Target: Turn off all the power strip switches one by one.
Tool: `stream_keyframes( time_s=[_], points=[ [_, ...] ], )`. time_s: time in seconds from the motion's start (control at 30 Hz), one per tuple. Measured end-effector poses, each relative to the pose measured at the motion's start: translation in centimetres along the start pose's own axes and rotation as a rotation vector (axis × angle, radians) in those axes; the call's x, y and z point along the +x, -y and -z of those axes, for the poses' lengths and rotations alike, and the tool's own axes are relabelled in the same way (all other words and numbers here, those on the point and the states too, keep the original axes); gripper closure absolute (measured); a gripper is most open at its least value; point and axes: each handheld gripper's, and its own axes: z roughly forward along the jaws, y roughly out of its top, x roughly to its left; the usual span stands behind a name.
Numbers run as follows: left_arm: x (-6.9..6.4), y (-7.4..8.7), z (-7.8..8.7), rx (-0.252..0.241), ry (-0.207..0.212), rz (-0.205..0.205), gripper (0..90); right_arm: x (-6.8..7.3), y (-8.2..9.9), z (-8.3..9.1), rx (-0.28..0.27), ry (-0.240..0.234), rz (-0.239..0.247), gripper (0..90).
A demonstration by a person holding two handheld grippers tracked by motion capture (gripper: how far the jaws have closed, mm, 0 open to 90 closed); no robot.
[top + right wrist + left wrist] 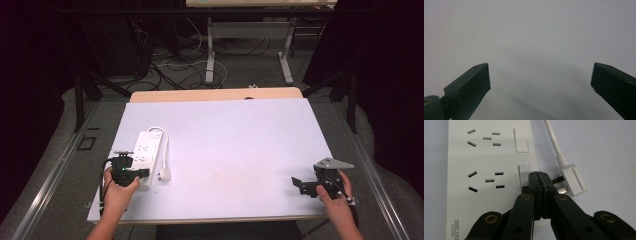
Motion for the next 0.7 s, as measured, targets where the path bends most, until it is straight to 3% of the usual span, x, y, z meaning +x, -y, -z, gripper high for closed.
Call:
stream_keyframes(
  time_s=[0.33, 0.53, 0.7],
  points=[
    [0.1, -0.1, 0.1, 0.002, 0.006, 0.004, 90.0, 0.0, -0.1, -0.3, -0.003, 0.002, -0.003, 1.7],
    [0.3, -0.3, 0.6, -0.051, 0.027, 0.023, 90.0, -0.1, -0.2, 0.0, 0.0, 0.001, -0.011, 1.7],
    [0.1, -0.6, 1.2, -0.092, 0.023, 0.003, 86.2, 0.0, -0.1, 0.1, -0.013, 0.008, -0.009, 1.7]
  ],
)
